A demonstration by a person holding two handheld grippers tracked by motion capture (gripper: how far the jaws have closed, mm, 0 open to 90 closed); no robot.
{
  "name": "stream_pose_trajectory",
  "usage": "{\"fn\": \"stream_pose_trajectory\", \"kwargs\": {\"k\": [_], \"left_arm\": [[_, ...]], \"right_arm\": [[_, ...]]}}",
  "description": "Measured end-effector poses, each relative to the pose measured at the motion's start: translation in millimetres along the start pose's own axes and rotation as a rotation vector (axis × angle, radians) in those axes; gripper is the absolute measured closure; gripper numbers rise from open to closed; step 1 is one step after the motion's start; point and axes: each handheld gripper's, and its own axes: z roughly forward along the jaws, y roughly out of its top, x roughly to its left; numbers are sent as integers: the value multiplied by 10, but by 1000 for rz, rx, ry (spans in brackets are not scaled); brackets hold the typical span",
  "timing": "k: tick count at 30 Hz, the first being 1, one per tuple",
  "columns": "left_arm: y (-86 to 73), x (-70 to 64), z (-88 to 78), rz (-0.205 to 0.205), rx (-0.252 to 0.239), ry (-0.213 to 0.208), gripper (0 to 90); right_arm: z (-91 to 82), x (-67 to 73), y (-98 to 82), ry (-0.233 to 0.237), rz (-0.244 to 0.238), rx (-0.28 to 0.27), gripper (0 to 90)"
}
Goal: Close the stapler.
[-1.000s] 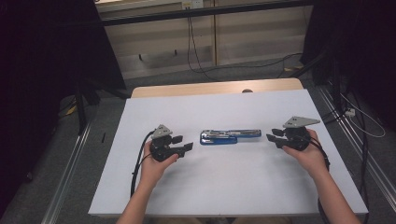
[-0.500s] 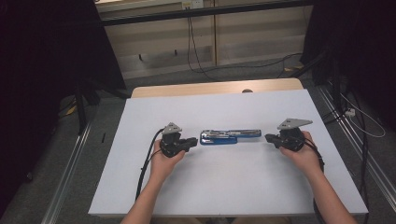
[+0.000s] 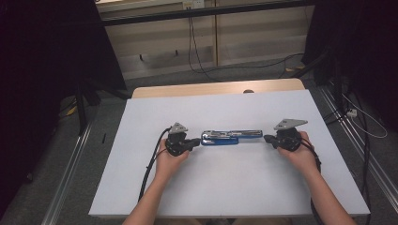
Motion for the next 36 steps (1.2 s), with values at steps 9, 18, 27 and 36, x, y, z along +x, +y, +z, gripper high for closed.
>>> {"fn": "stream_pose_trajectory", "kwargs": {"k": [9, 18, 27, 36], "left_arm": [[44, -57, 107, 21, 11, 9, 900], [37, -85, 195, 13, 18, 5, 900], [46, -109, 216, 24, 17, 1, 900], [58, -106, 217, 10, 5, -8, 900]], "right_arm": [[39, 5, 8, 5, 2, 14, 900], [36, 0, 3, 22, 4, 14, 900], [24, -6, 6, 27, 5, 10, 900], [41, 12, 10, 51, 2, 20, 900]]}}
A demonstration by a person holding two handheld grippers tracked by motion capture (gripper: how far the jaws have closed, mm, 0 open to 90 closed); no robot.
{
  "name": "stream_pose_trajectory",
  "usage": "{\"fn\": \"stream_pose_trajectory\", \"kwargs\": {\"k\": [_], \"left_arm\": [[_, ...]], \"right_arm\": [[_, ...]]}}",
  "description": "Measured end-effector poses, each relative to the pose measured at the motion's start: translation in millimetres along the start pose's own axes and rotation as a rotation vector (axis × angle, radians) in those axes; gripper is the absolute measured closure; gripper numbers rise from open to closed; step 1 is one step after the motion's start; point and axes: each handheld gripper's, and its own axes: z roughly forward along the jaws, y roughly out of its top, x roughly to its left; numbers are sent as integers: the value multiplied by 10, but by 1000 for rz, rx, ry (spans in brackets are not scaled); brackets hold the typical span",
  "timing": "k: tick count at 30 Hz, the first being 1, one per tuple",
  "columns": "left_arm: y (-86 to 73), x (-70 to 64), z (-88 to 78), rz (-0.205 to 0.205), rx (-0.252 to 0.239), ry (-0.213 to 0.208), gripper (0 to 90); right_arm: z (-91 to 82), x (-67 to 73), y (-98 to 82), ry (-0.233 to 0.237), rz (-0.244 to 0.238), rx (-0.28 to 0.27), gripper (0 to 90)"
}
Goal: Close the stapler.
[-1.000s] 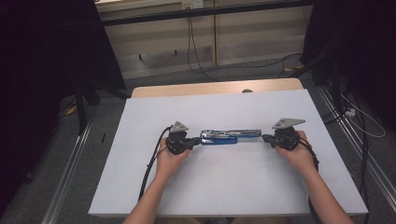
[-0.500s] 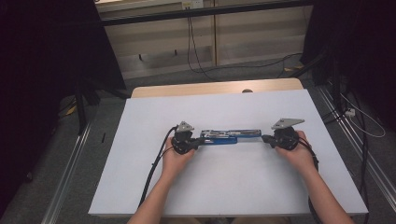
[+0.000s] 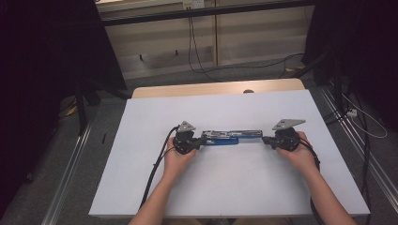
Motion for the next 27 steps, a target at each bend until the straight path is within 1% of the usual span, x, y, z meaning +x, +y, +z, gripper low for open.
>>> {"fn": "stream_pose_trajectory", "kwargs": {"k": [5, 11, 15, 16, 19, 22, 23, 25, 27], "left_arm": [[-2, -11, 13, 5, -4, -3, 900], [5, -6, 1, 6, -8, 4, 900], [5, 13, -2, 3, -14, 15, 900], [5, 13, -3, 5, -13, 14, 900], [5, 10, -4, 7, -12, 12, 900], [5, 15, -10, 15, -11, 17, 899], [3, 11, -20, 15, -8, 23, 892], [-2, 11, -69, 29, 6, 33, 844], [-28, 15, -137, 21, 17, 18, 814]], "right_arm": [[-5, 0, 6, 6, -1, -13, 900], [-30, 8, 28, 12, 6, -40, 900], [-33, 29, 50, 16, -2, -53, 900], [-35, 34, 54, 19, -10, -64, 900], [-42, 37, 67, 30, 2, -86, 900], [-46, 43, 73, 40, 1, -95, 900], [-45, 46, 73, 43, 3, -98, 900], [-48, 52, 71, 43, 0, -102, 898], [-59, 53, 65, 49, 4, -106, 888]]}}
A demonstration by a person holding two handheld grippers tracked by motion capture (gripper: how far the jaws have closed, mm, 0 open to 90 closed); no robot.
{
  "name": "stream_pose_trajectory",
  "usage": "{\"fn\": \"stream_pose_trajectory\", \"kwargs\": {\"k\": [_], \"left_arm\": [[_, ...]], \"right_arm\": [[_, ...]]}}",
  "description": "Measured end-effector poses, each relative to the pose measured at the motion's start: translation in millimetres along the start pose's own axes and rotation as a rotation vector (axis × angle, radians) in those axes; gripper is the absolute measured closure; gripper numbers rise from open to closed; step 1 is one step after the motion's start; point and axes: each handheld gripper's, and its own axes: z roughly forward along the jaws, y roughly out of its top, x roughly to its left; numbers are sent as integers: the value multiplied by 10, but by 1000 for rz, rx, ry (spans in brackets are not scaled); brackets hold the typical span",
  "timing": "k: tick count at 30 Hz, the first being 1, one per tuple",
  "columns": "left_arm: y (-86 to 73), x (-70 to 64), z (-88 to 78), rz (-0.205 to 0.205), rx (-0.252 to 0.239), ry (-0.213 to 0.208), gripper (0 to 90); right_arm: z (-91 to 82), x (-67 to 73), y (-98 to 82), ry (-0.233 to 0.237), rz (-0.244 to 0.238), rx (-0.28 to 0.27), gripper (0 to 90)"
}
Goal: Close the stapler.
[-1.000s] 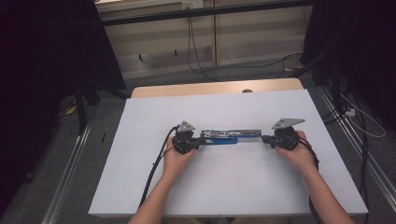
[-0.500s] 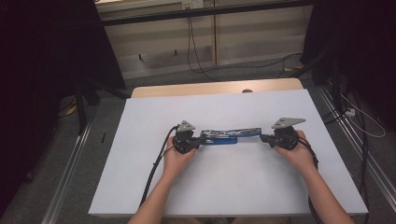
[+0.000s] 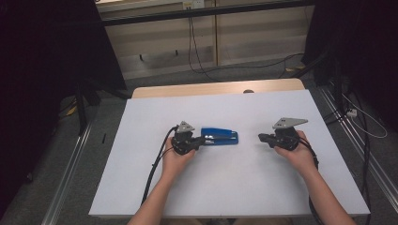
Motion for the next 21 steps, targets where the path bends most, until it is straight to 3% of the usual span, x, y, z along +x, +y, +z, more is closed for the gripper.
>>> {"fn": "stream_pose_trajectory", "kwargs": {"k": [6, 13, 16, 21], "left_arm": [[-43, 48, -144, 2, -15, 1, 682], [-45, 32, -262, 12, -29, -16, 484], [-35, 38, -309, 20, -42, -24, 401], [-31, 37, -378, 24, -64, -30, 338]], "right_arm": [[-9, 21, -12, 11, 9, -11, 818], [-64, 106, -26, 11, 38, -42, 563], [-111, 167, -53, -12, 46, -61, 484], [-156, 272, -90, -18, 42, -63, 387]]}}
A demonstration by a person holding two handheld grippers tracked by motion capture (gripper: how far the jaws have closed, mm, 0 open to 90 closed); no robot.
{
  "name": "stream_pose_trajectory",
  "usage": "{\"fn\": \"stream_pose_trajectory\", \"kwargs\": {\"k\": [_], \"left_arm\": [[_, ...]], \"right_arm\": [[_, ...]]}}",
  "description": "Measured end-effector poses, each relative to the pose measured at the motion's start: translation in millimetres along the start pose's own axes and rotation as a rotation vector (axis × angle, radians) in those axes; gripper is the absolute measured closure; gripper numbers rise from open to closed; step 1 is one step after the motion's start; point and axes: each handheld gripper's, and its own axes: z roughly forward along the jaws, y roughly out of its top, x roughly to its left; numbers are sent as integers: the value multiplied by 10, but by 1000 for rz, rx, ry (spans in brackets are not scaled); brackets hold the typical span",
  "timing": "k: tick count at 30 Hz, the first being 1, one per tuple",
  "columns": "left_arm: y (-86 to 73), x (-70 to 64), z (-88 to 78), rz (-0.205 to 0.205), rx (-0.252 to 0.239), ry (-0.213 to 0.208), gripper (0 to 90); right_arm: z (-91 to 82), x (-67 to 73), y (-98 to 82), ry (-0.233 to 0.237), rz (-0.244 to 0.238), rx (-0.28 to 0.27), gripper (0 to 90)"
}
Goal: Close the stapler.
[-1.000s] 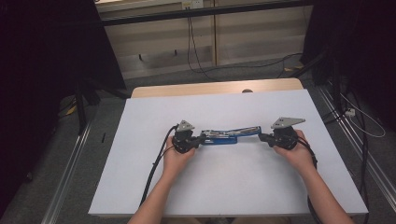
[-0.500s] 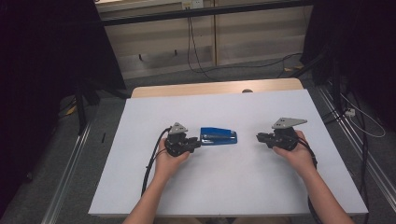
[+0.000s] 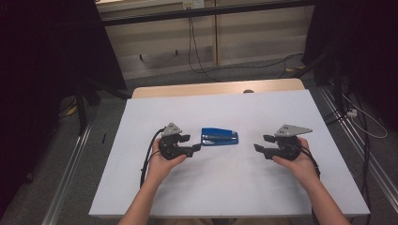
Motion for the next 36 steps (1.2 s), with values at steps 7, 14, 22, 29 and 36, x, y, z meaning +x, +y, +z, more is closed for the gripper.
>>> {"fn": "stream_pose_trajectory", "kwargs": {"k": [7, 14, 22, 29, 36], "left_arm": [[-20, 8, -26, 19, 19, 6, 230], [-1, -22, -126, 22, -23, -4, 200], [-117, 18, -383, 9, -49, 10, 182], [-253, 124, -589, -7, -57, 42, 170], [-352, 165, -712, -22, -52, 64, 143]], "right_arm": [[-84, 24, -30, -21, 17, -26, 332], [-220, 25, -118, -39, 31, -30, 294], [-428, 65, -256, -63, 73, -60, 224], [-505, 86, -336, -69, 83, -57, 202], [-542, 154, -383, -66, 70, -45, 187]]}}
